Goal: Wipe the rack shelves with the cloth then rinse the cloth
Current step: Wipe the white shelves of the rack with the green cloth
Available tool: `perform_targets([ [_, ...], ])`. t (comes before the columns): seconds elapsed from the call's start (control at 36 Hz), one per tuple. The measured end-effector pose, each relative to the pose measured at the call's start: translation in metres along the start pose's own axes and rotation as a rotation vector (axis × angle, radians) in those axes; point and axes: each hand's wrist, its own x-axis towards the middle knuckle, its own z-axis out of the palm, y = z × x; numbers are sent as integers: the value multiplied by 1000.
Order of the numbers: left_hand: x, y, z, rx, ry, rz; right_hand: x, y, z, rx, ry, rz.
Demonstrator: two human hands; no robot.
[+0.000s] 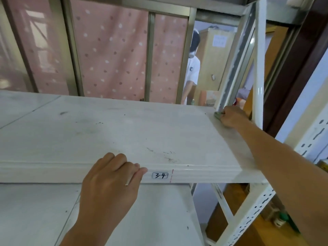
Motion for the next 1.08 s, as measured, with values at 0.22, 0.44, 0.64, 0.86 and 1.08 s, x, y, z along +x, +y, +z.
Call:
perform_targets([
  [0.22,-3,-3,6,-11,37,6,36,-2,20,96,36,89],
  [0.44,-2,-1,6,12,51,18,38,4,18,144,71,-33],
  [0.64,-2,1,5,17,53,3,40,-8,13,115,69,-92],
  [0.86,-1,1,3,-13,25,7,32,-56,2,205,-63,-247],
  [1.08,0,6,-5,0,-26,-63,-32,-127,-14,378,-247,-504],
])
